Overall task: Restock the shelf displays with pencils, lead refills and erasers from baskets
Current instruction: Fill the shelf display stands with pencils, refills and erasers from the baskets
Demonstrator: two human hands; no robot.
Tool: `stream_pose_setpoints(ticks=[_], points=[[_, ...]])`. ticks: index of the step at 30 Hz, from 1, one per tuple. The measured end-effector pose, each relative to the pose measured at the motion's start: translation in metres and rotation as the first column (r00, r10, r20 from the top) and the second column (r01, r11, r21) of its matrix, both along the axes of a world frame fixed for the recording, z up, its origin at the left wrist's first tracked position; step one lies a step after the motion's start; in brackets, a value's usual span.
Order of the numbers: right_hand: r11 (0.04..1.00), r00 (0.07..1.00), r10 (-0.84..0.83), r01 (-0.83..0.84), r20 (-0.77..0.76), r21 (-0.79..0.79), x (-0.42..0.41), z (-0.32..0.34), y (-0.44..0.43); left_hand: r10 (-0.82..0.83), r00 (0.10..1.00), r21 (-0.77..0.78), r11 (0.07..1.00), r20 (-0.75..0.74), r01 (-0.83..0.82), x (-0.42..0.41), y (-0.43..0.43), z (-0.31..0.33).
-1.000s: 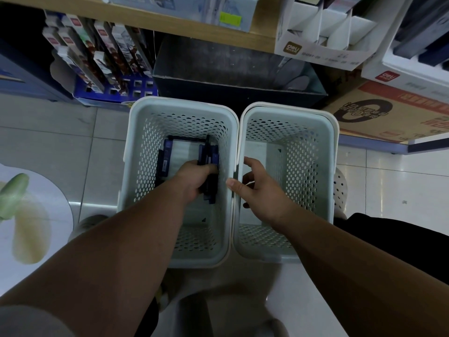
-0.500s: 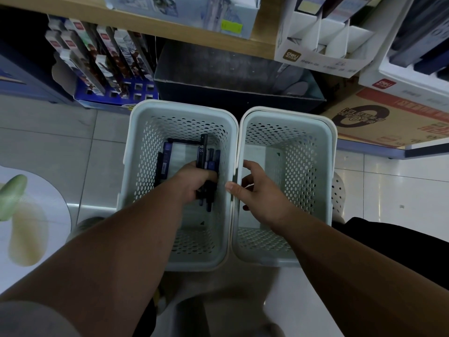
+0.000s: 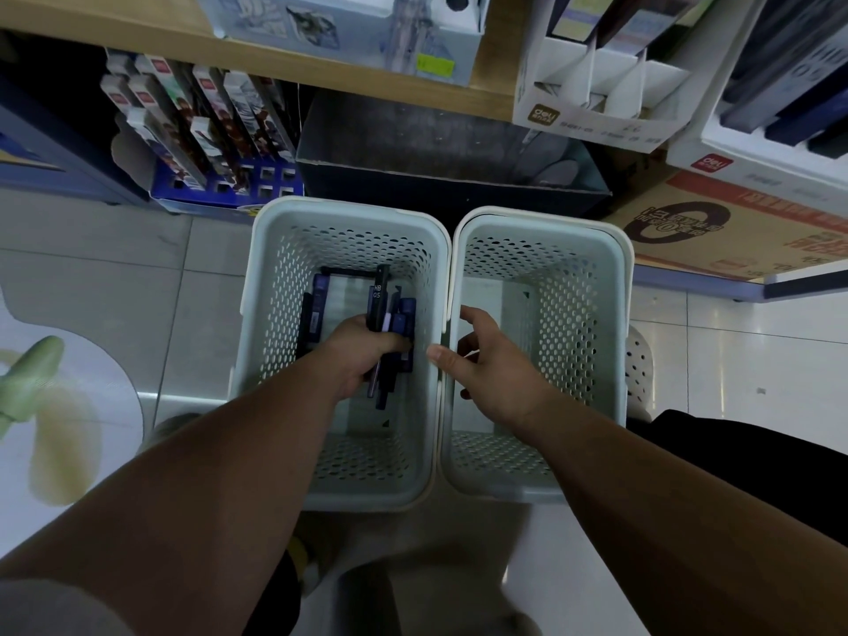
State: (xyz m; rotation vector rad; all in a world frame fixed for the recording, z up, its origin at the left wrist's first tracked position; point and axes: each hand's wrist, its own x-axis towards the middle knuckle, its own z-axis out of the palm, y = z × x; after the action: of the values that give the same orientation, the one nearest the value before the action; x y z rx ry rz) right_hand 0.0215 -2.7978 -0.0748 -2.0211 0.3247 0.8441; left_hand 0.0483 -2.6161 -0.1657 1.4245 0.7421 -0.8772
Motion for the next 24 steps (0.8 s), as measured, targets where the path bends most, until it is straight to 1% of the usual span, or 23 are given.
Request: stream_pose_setpoints(ticks=[6, 11, 13, 15, 17, 19, 21, 24], points=[[0.999, 1.0, 0.027, -0.026, 0.006, -0.034, 0.001, 0.003, 0.003, -0.037, 0.999, 0.023, 0.999, 0.01, 0.037, 0.0, 0.001, 0.007], [0.997, 0.999, 0.036, -0.036, -0.004, -0.072, 0.006, 0.009, 0.002, -0.179, 0.981, 0.083, 0.981, 0.073, 0.173, 0.0, 0.013, 0.025], [0.994, 0.999, 0.037, -0.035, 0.017, -0.107, 0.009, 0.015, 0.003, -0.241, 0.966, 0.107, 0.967, 0.096, 0.231, 0.001, 0.019, 0.038], [0.991, 0.997, 0.02, -0.01, 0.07, -0.134, 0.014, 0.023, 0.006, -0.289, 0.95, 0.132, 0.953, 0.12, 0.274, 0.004, 0.025, 0.055], [0.991, 0.989, -0.024, 0.044, 0.147, -0.129, 0.021, 0.039, 0.013, -0.321, 0.935, 0.147, 0.943, 0.152, 0.299, 0.007, 0.029, 0.077], [0.992, 0.974, -0.09, 0.106, 0.207, -0.069, 0.028, 0.059, 0.021, -0.359, 0.917, 0.156, 0.93, 0.174, 0.334, 0.01, 0.031, 0.105], [0.992, 0.961, -0.119, 0.126, 0.25, -0.012, 0.035, 0.076, 0.03, -0.39, 0.901, 0.154, 0.918, 0.192, 0.365, 0.013, 0.031, 0.128], [0.989, 0.915, -0.148, 0.147, 0.375, 0.032, 0.04, 0.107, 0.039, -0.42, 0.875, 0.176, 0.905, 0.239, 0.387, 0.012, 0.026, 0.168]])
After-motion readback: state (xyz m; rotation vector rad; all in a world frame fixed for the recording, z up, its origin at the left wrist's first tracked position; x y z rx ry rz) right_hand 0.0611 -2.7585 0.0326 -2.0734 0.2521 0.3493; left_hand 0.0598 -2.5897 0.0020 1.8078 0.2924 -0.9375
